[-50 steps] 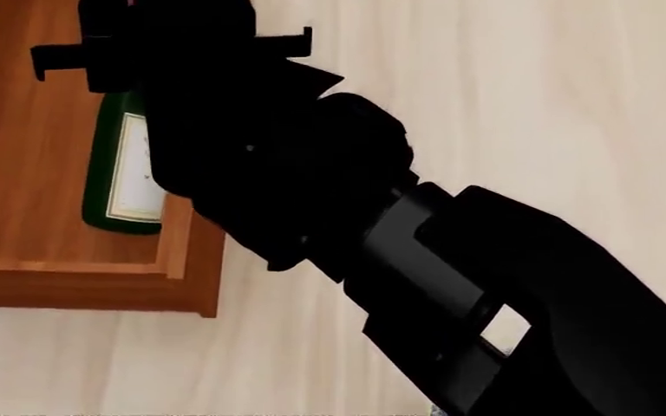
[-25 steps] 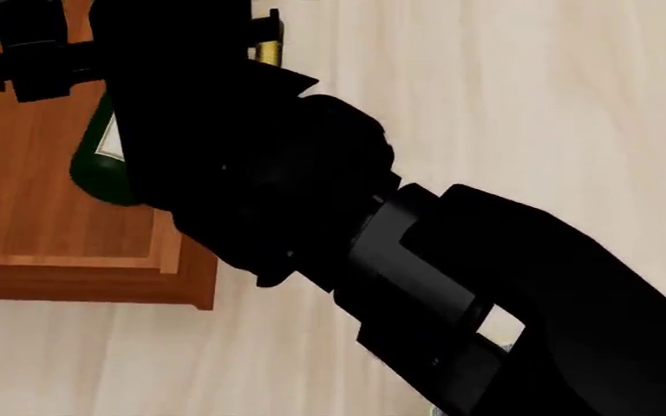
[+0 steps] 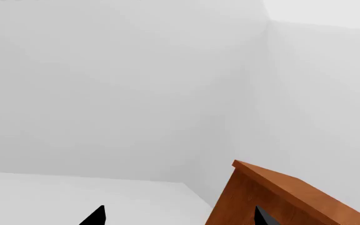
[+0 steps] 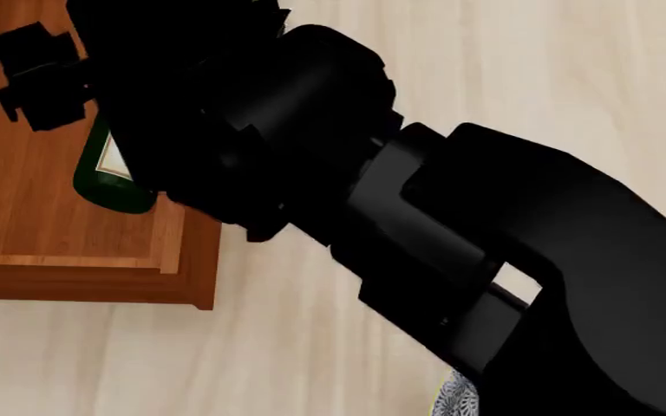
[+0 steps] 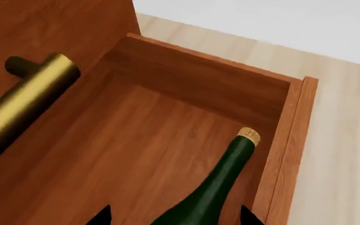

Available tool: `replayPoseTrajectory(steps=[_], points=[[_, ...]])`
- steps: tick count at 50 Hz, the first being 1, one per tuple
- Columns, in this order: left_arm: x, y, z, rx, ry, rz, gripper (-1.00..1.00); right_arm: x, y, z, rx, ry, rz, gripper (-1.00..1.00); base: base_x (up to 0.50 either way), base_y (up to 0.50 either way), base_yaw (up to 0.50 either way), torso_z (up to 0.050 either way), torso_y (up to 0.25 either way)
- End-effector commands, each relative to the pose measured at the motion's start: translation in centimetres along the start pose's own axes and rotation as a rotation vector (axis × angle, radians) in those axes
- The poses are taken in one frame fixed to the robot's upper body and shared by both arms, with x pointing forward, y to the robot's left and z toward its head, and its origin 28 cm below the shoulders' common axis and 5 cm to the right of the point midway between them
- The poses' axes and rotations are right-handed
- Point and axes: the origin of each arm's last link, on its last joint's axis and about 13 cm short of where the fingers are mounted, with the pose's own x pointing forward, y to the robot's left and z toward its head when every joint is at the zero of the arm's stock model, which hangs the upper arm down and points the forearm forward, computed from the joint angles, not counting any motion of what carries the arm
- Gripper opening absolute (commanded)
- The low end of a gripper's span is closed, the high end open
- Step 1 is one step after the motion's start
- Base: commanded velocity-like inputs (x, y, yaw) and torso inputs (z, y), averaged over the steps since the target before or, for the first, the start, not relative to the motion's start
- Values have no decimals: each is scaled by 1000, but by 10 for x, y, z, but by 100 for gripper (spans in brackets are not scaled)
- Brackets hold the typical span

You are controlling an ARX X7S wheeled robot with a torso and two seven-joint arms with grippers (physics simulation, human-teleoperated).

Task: Put the wine bottle in the bottom drawer of the cabinet.

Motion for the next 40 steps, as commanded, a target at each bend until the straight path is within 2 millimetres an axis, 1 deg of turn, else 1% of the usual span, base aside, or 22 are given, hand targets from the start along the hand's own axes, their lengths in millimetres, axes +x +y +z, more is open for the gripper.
replayPoseTrajectory(steps=[1, 4, 9, 11, 14, 17, 18, 22, 26, 33, 40], points=[[-1, 1, -1, 2, -3, -3, 100, -10, 5, -8, -92, 175, 64, 100, 0, 0, 0, 0, 0], [-1, 1, -1, 2, -2, -3, 100, -17, 3, 11, -118, 134, 89, 100, 0, 0, 0, 0, -3], [-1, 1, -1, 2, -2, -3, 100, -27, 2, 35, -195, 61, 108, 100, 0, 0, 0, 0, 0], [-1, 2, -1, 1, -2, -4, 100, -32, 0, 43, -194, 34, 111, 100, 0, 0, 0, 0, 0], [-1, 1, -1, 4, -2, -4, 100, -46, -5, 53, -216, -12, 136, 100, 0, -1, 0, 0, 0], [-1, 1, -1, 5, -2, -5, 100, -64, -16, 66, -236, -57, 162, 100, 0, 0, 0, 0, 0], [-1, 1, -1, 5, -2, -5, 100, -66, -17, 67, -246, -59, 172, 100, 0, 0, 0, 0, 0], [-1, 1, -2, 6, -1, -6, 100, -88, -28, 74, -280, -99, 193, 100, 0, 0, 0, 0, 0], [-1, 1, -2, 8, -1, -6, 100, -104, -37, 82, -282, -133, 160, 100, 0, 0, -1, 0, 0], [-2, 1, -2, 10, -2, -7, 100, -139, -52, 94, -261, -186, 116, 100, 0, 0, 0, 0, 0], [-2, 1, -3, 14, 0, -10, 100, -168, -65, 98, -239, -247, 55, 100, 0, 0, 0, 0, 0]])
